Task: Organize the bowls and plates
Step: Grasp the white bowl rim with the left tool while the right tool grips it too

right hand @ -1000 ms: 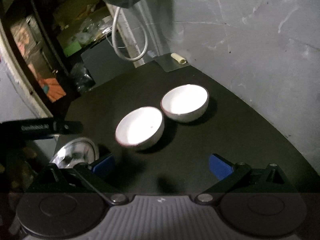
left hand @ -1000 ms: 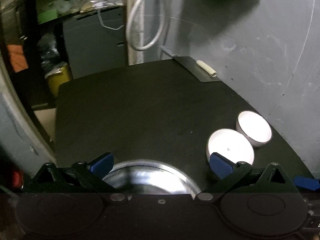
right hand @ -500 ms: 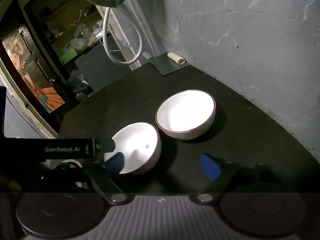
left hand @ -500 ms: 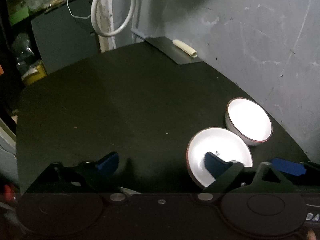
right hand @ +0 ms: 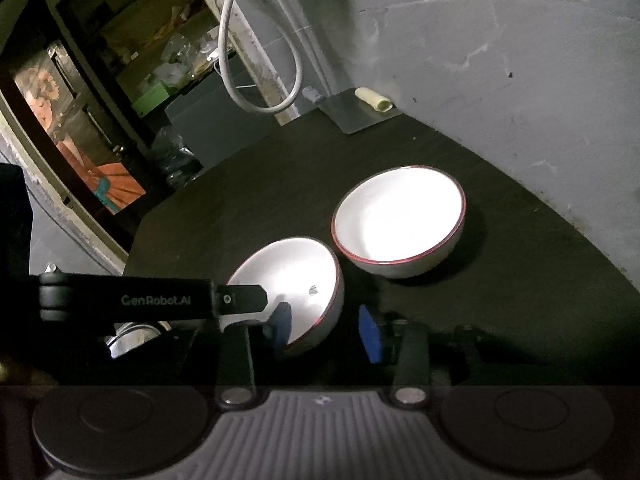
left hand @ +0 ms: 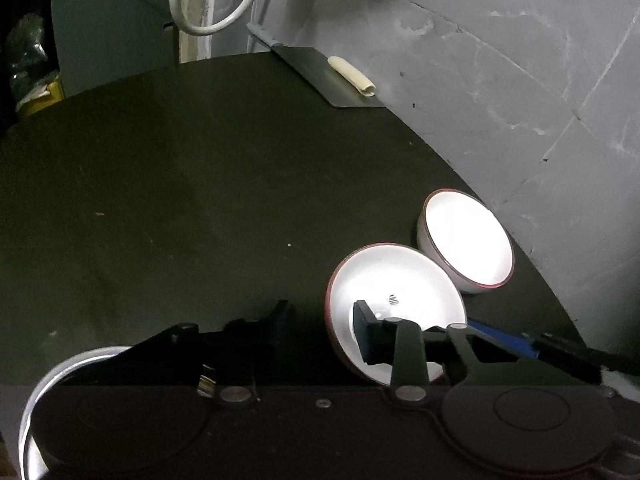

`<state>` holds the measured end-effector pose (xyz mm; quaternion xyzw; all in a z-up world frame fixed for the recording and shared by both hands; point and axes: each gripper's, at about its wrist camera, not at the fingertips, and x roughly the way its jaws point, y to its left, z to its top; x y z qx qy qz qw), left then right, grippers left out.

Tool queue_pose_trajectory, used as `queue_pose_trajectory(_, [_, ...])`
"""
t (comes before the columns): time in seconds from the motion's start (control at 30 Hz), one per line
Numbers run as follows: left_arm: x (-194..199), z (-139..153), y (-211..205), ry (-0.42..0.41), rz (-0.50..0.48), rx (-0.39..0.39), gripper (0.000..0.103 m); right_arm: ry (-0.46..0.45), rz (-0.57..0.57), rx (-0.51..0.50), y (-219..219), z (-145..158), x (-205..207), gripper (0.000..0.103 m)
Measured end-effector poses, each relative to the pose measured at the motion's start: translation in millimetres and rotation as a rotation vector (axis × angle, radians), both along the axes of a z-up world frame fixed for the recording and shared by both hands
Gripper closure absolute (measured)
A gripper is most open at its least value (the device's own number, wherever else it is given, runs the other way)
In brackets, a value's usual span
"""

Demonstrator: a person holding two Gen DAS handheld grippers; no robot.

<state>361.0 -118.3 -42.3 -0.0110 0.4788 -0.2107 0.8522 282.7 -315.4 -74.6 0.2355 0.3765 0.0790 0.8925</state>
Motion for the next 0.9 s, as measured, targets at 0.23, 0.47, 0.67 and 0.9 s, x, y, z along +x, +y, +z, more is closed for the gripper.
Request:
queue_pose_trajectory(0.23, [-1, -1, 1, 0.029, 0.013, -0.027, 0.084, 0.012, 0.013, 0.021, -1, -2, 6, 0.067])
queue_pose_trajectory(0.47, [-4, 0, 1, 0.026, 0.004, -0.047, 0.086, 0.023, 0.038, 0.021, 2, -1, 9, 0.066])
queue_pose_trajectory(0.67, [-13, 3, 8, 0.020, 0.001, -0.056, 0.086, 0.008, 0.041, 0.026, 4, 4, -1, 0.067])
queue_pose_trajectory(0.9, [-31, 21, 21, -0.021, 0.001, -0.085, 0.086, -0.043, 0.049, 0.027, 10, 22, -20, 0.067])
